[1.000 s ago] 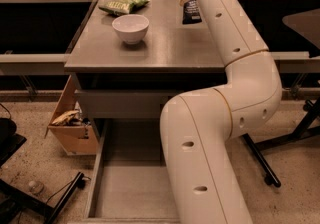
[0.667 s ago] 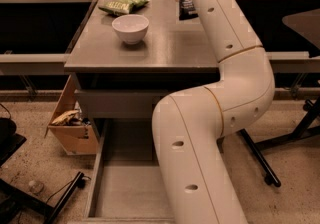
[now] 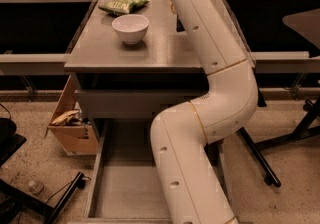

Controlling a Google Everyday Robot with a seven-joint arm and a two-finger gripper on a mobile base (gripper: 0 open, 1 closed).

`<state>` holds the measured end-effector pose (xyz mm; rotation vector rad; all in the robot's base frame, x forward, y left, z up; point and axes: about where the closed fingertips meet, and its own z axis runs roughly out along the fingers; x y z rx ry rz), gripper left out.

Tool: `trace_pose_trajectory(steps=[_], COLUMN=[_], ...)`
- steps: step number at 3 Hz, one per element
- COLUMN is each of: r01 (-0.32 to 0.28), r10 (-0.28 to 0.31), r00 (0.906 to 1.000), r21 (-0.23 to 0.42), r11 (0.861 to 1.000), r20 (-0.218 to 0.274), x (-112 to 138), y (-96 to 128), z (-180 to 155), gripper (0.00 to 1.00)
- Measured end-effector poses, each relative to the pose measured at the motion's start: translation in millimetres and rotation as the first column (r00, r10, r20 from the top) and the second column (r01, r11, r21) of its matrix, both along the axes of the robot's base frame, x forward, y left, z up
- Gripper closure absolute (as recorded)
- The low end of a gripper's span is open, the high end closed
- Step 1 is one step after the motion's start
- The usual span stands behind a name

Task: Place rxbar blueberry into top drawer

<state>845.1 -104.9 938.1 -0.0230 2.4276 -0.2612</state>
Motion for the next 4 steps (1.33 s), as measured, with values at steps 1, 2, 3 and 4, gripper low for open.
trace_pose_trajectory(steps=[1,2,3,4], r01=[-0.040,-0.045,-0.061,-0.092], r10=[0.040,0.045,0.061,0.092], r00=[0.9956,0.9964,0.9973,0.9958], r21=[-0.004,-0.005,-0.005,-0.057], r11=[0.999,0.999,0.998,0.994], r20=[0.085,0.072,0.041,-0.003], x=[15.0,11.7,2.7,-16.3], y=[19.7,20.5,23.5,31.9], z=[1.3,1.3,2.8,25.8], gripper=[1.00,1.00,1.00,1.00])
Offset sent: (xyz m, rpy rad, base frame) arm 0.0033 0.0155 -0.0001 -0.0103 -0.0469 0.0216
